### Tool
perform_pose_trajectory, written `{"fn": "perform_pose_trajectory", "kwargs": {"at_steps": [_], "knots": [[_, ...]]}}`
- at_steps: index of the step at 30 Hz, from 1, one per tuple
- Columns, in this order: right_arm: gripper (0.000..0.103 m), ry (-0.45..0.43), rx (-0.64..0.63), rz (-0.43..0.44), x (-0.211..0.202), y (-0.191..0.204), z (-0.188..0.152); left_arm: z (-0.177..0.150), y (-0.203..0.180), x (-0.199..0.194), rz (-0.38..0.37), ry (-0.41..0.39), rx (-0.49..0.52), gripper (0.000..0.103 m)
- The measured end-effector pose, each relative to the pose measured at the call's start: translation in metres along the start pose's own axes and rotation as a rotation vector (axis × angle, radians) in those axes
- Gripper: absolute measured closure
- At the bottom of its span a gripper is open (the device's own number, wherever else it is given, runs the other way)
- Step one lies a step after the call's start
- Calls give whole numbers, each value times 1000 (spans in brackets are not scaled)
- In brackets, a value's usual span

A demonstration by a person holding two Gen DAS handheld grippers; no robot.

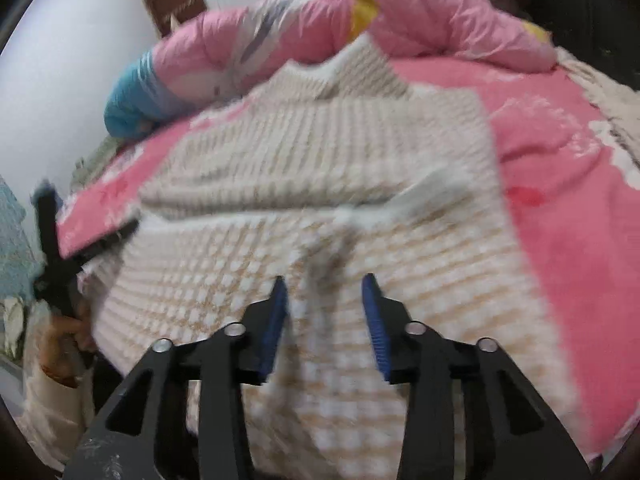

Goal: Fold large clothes

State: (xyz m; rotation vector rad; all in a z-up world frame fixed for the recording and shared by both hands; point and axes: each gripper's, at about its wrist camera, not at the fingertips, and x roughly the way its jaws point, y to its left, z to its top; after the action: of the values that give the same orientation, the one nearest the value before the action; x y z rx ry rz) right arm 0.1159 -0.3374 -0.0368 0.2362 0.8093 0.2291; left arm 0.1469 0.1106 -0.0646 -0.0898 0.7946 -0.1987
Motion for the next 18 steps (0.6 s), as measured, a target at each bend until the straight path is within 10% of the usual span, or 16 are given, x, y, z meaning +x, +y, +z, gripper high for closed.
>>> {"fn": "perform_pose_trajectory", "kwargs": {"at_steps": [7, 9, 12, 18], "knots": [[60, -14, 64, -118, -4, -43, 9, 1, 0, 1, 1, -2, -3, 90], [66, 10, 31, -141, 8, -41, 9, 1, -1, 2, 3, -1, 2, 90], [103, 35, -25, -196, 18, -37, 8, 2, -2, 3, 12, 0, 12, 90], [103, -82, -81, -258, -18, -24, 8, 7, -6, -5, 26, -20, 37, 92]]}}
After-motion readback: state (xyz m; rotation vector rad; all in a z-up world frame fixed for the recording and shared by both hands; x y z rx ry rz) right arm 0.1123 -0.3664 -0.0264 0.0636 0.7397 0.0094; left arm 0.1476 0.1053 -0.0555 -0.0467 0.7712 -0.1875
